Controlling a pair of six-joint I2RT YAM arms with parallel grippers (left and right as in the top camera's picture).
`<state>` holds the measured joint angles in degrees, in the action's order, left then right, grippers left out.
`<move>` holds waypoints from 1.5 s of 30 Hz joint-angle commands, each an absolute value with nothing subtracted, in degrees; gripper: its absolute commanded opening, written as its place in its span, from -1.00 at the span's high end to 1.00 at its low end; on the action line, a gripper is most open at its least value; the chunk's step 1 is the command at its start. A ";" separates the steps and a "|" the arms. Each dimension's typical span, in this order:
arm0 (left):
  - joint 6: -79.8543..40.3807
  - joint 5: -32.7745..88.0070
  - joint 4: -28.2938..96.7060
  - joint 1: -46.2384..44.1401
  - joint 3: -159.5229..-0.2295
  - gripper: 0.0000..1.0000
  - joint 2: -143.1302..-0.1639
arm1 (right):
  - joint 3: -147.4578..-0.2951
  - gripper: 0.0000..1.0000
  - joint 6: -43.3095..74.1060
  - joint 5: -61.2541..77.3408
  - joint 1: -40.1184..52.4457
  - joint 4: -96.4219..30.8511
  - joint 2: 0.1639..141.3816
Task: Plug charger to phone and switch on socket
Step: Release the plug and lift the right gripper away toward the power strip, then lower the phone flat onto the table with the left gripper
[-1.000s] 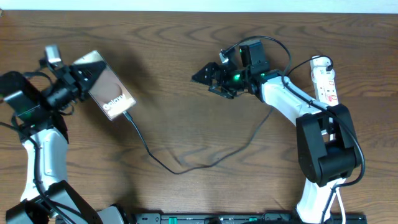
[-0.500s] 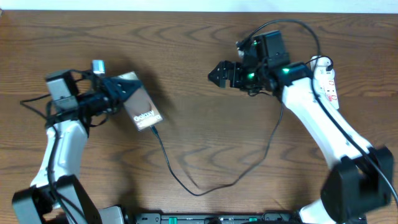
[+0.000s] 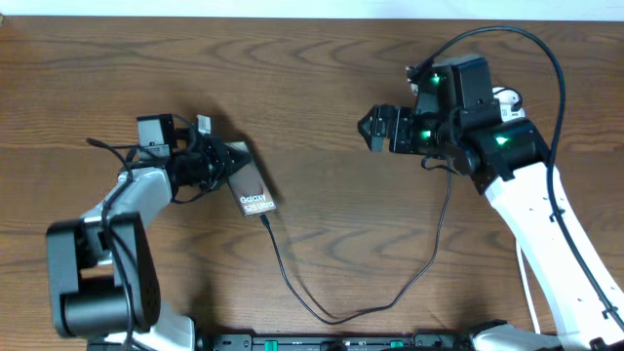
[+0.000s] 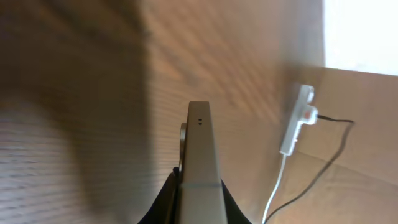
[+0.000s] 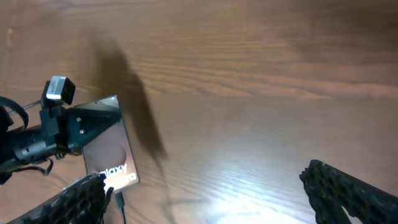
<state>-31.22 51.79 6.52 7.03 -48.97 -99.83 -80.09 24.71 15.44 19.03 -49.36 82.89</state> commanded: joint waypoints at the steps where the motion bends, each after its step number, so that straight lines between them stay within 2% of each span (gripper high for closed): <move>1: -30.48 51.68 6.66 6.68 -49.69 0.85 -102.61 | -81.17 -0.99 23.53 13.41 18.85 -50.52 82.08; 18: -30.15 45.47 8.71 6.66 -49.69 0.85 -107.85 | -81.17 -0.99 23.53 13.50 18.85 -51.27 82.08; 32: -28.05 43.81 10.07 6.66 -49.69 0.66 -107.85 | -81.17 -0.99 23.53 13.93 18.85 -51.24 82.08; 33: -28.05 43.81 10.09 6.66 -49.69 0.54 -107.85 | -81.17 -0.99 23.53 13.93 18.85 -51.24 82.08; 37: -28.05 43.83 10.09 6.66 -49.69 0.46 -107.85 | -81.17 -0.98 23.53 14.09 18.85 -51.27 82.08; 45: -28.03 43.81 10.96 6.66 -49.69 -0.11 -107.85 | -81.17 -0.99 23.53 14.09 18.85 -51.27 82.08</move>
<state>-28.40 49.89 9.26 6.59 -50.63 -106.61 -80.09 24.32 14.11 19.03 -51.20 82.83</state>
